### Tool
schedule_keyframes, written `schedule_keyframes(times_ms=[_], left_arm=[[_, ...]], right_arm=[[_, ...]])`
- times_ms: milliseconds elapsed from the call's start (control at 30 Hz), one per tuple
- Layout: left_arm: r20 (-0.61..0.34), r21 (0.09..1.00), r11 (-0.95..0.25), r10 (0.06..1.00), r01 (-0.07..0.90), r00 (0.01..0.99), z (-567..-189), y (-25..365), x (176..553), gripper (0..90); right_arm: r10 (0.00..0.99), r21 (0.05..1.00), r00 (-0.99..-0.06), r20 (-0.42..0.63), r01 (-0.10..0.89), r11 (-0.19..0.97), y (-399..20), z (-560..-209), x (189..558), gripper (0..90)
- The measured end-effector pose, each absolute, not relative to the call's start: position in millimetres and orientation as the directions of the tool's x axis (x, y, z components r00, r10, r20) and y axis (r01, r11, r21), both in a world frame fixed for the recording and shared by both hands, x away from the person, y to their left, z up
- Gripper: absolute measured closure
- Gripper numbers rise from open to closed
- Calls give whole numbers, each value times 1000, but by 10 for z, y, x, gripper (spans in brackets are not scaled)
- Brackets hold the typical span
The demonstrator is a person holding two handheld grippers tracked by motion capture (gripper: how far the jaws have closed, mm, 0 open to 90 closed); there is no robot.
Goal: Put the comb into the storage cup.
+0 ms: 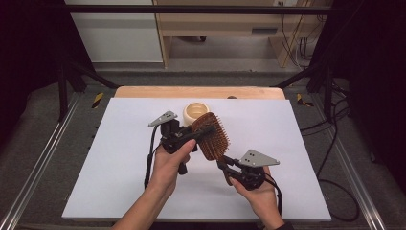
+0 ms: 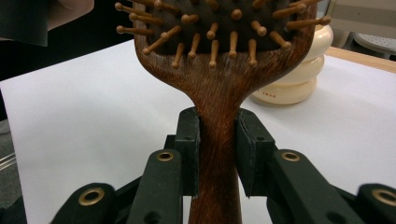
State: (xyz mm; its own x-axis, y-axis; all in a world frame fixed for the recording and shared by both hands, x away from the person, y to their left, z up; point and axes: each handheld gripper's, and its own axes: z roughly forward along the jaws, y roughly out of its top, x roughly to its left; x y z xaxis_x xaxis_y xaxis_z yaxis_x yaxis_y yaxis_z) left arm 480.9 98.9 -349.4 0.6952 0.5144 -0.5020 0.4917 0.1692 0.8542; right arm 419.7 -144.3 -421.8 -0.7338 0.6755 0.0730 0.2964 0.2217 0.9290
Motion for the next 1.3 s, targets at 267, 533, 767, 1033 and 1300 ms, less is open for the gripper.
schedule_keyframes(times_ms=[267,533,767,1033,1300], left_arm=[[-502,855,174,510,488,698,-3482,980,4793,511],[-495,861,172,499,479,711,-3455,961,4784,516],[-475,874,185,521,449,709,-3423,1021,4778,517],[-446,892,208,553,402,703,-3323,1119,4782,516],[-398,915,206,595,346,699,-3207,1223,4746,517]], right_arm=[[672,928,-736,85,303,215,-1428,-4228,4205,729],[670,931,-735,100,307,198,-1441,-4232,4212,722],[699,934,-705,121,319,159,-1501,-4231,4229,510],[723,942,-680,121,307,132,-1575,-4224,4238,298],[763,951,-643,68,272,145,-1636,-4269,4282,101]])
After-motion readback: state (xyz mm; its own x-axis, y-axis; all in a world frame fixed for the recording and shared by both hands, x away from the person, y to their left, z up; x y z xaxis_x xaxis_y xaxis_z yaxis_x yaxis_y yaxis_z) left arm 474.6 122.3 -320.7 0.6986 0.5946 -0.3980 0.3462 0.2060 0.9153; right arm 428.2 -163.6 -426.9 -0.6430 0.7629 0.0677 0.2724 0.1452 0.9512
